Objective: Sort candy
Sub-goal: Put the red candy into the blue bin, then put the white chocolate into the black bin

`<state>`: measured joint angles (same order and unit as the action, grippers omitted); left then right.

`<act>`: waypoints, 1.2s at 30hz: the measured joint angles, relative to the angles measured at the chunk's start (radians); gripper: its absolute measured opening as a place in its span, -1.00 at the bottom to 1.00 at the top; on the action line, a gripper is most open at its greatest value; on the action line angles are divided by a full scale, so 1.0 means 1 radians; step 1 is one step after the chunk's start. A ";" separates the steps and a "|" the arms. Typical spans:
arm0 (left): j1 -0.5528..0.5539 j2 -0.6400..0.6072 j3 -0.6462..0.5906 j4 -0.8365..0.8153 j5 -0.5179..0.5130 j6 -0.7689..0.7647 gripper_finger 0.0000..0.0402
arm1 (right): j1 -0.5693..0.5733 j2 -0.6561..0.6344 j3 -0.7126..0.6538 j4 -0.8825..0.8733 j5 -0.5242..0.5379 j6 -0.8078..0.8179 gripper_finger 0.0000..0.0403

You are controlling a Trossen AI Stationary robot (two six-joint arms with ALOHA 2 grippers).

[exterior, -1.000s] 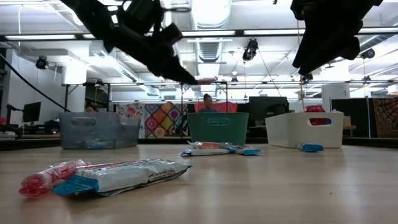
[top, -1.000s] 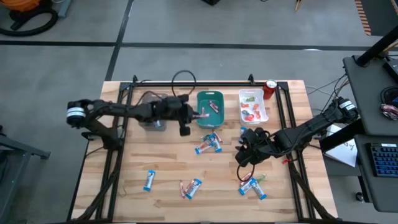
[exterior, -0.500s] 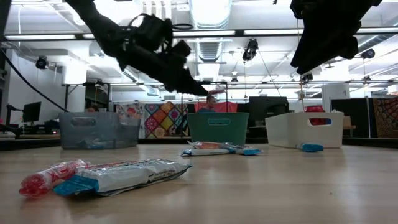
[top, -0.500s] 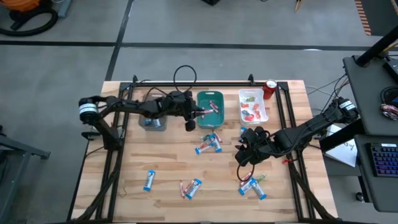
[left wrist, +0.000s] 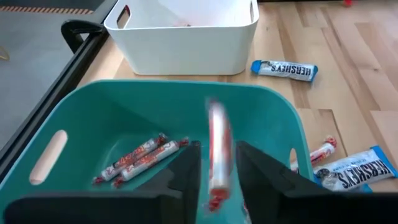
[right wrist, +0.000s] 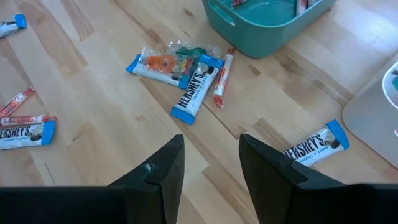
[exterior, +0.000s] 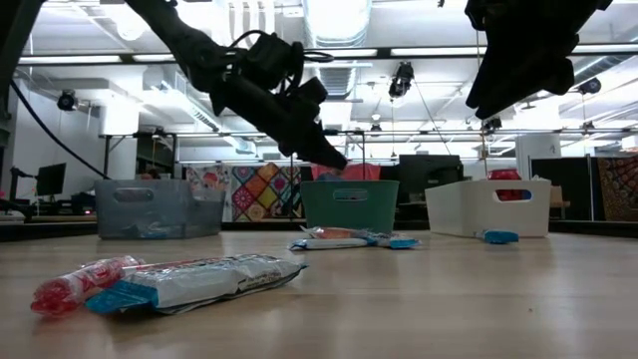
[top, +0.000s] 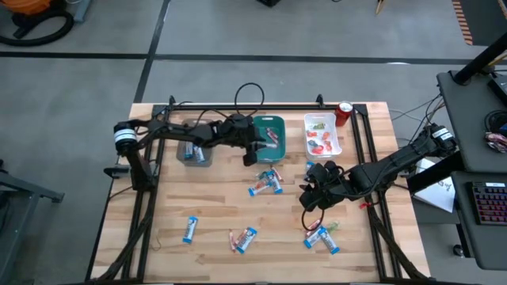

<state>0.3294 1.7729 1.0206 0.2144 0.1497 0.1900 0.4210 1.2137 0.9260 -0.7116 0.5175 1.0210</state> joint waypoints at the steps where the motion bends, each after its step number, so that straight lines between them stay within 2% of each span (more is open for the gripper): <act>1: 0.000 -0.005 0.000 -0.010 -0.001 -0.001 -0.51 | 0.000 0.000 0.000 0.000 0.000 0.000 -0.28; 8: -0.004 -0.057 -0.001 -0.054 -0.001 -0.044 -0.24 | 0.000 0.000 0.000 0.000 -0.016 0.018 -0.28; 16: -0.120 -0.213 -0.020 -0.162 -0.013 -0.141 -0.22 | 0.000 0.000 -0.001 0.017 -0.197 0.124 -0.28; 19: -0.203 -0.283 -0.046 -0.180 -0.080 -0.167 -0.22 | 0.000 0.000 -0.001 0.014 -0.251 0.176 -0.28; 24: -0.365 -0.390 -0.106 -0.190 -0.269 -0.185 -0.24 | 0.010 0.000 -0.001 0.009 -0.332 0.257 -0.28; 27: -0.456 -0.444 -0.143 -0.196 -0.331 -0.221 -0.26 | 0.011 0.000 -0.001 -0.016 -0.366 0.308 -0.28; 32: -0.589 -0.525 -0.193 -0.220 -0.426 -0.287 -0.26 | 0.013 0.000 -0.001 -0.196 -0.434 0.409 -0.28; 36: -0.664 -0.569 -0.201 -0.323 -0.571 -0.330 -0.26 | 0.013 0.000 -0.001 -0.358 -0.450 0.502 -0.28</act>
<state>-0.3348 1.2044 0.8200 -0.1084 -0.4211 -0.1395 0.4339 1.2137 0.9253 -1.0696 0.0679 1.5231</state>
